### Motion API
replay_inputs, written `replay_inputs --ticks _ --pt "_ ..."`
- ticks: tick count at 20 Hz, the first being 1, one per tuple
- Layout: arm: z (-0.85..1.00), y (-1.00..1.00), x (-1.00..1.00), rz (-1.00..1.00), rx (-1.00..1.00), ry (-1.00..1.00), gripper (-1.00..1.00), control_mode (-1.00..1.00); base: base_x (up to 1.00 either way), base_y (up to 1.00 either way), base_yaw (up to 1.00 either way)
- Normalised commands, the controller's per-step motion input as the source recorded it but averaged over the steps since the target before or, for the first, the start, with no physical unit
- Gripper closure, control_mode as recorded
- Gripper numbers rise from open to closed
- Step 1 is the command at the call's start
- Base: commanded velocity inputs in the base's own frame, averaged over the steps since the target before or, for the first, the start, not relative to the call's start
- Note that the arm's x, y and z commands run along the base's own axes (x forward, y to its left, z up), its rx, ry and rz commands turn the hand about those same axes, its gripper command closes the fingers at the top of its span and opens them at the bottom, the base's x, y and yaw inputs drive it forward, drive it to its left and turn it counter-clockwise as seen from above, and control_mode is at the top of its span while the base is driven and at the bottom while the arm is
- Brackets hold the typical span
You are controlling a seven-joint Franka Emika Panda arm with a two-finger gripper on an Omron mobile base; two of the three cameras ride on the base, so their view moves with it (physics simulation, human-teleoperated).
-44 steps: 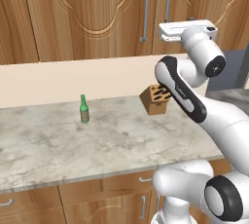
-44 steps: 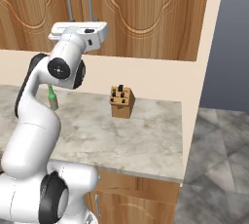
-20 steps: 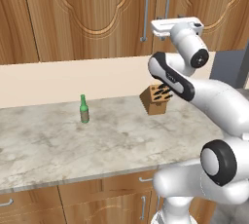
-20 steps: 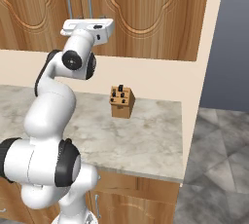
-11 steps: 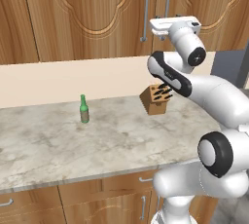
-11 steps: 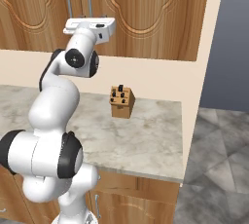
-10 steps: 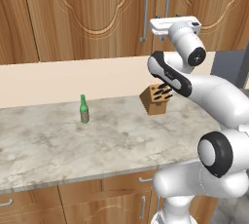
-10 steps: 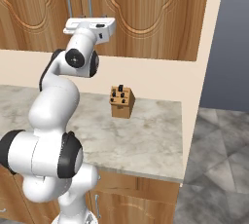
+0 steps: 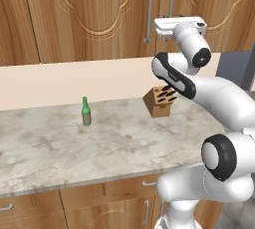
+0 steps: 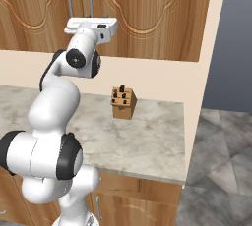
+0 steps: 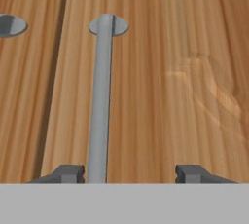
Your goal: Pick the soap dispenser and dish brush from the cabinet and place them on the counter.
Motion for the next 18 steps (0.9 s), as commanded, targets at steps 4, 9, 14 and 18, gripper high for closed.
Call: replay_inputs --ticks 4,9,14,18 --pt "-0.03 0.10 0.22 0.00 0.00 0.00 1.00 -1.00 0.00 0.00 0.00" --pt "-0.01 0.12 0.23 0.00 0.00 0.00 1.00 -1.00 0.00 0.00 0.00" --pt "0.00 0.28 0.06 0.00 -0.01 0.05 1.00 -1.00 0.00 0.00 0.00" --pt "-0.03 0.40 0.07 0.00 -0.02 0.10 1.00 -1.00 0.00 0.00 0.00"
